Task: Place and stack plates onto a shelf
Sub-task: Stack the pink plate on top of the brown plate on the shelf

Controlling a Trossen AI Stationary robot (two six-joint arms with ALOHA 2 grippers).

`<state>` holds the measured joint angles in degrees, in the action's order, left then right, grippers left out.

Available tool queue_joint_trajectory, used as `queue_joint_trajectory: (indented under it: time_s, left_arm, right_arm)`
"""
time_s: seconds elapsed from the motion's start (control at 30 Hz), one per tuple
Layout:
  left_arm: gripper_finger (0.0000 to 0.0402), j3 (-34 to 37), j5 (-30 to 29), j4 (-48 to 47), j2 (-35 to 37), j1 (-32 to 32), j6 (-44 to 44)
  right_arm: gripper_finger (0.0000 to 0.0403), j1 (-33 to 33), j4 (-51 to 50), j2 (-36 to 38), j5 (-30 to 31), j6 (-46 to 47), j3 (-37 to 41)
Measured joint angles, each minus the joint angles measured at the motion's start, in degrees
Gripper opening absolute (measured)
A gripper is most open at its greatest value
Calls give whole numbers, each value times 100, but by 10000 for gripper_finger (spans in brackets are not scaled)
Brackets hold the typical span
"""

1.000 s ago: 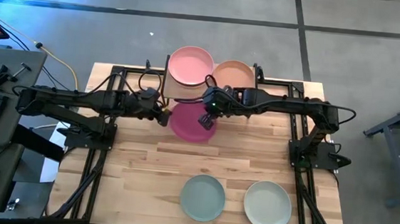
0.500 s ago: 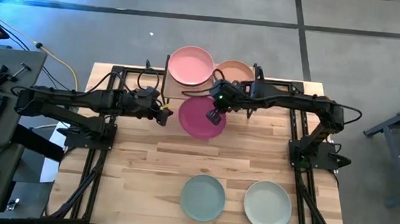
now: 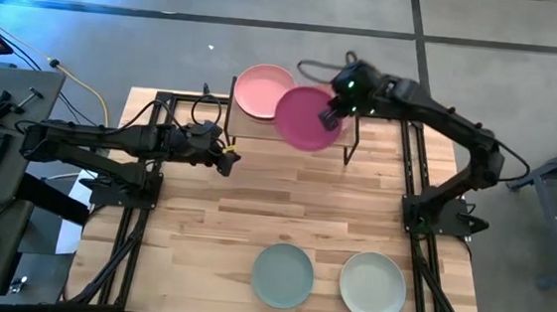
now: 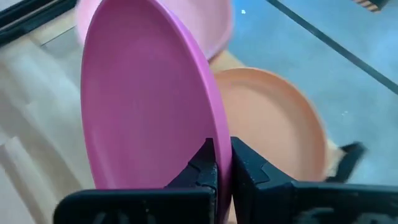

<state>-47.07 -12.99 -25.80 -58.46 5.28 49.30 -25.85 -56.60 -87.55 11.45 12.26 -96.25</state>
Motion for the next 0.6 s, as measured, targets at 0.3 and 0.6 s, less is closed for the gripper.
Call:
queue_joint_trajectory:
  time_s: [0.3, 0.6]
  left_arm:
    - [95, 0, 0, -2, 0, 0, 2]
    - [95, 0, -51, -2, -2, 0, 7]
  right_arm:
    - [0, -1304, -6, 72, -718, -507, 0]
    - [0, -2165, 70, 17, -1231, -851, 0]
